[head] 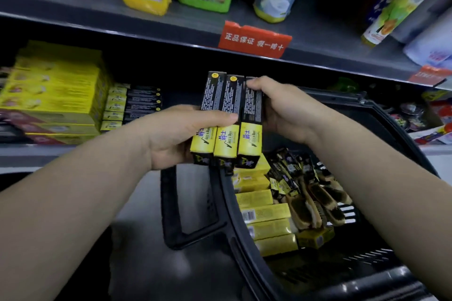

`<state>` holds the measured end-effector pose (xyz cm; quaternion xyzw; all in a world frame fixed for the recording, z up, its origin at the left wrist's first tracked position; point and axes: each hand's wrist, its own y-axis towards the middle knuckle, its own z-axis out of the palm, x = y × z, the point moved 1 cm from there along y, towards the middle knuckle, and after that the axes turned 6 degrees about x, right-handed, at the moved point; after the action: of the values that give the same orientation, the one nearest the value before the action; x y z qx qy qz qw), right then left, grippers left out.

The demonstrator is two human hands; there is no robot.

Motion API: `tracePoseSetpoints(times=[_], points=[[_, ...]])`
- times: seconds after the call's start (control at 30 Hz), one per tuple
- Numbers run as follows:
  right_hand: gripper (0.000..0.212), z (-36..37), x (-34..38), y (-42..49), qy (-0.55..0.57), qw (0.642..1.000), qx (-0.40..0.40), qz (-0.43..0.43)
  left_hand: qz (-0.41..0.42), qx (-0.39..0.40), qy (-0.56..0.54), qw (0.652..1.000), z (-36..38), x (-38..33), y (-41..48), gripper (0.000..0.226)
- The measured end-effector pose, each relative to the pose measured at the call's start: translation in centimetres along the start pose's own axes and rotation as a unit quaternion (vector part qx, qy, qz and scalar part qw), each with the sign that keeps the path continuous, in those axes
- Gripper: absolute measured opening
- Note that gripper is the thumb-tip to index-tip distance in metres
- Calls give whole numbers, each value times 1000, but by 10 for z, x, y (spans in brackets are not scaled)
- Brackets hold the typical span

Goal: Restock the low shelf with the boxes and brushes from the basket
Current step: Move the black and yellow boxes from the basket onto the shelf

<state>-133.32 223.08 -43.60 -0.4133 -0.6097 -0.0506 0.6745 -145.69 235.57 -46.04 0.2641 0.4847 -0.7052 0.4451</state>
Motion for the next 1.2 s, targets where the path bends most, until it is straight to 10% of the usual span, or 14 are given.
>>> tracePoseSetpoints(times=[0.2,0.57,1.07,1.2], points=[[17,58,20,32,-100,992,74,-10,-3,-116,-13,993,-54,-3,-43,32],[16,78,14,143,73,988,-127,48,-16,-353,93,931,-169,7,-55,99],[32,111,-12,283,-275,961,-11,14,18,-339,7,941,-236,14,-57,85],[33,115,-25,296,-362,932,24,17,29,-319,-7,947,-239,12,-54,43]])
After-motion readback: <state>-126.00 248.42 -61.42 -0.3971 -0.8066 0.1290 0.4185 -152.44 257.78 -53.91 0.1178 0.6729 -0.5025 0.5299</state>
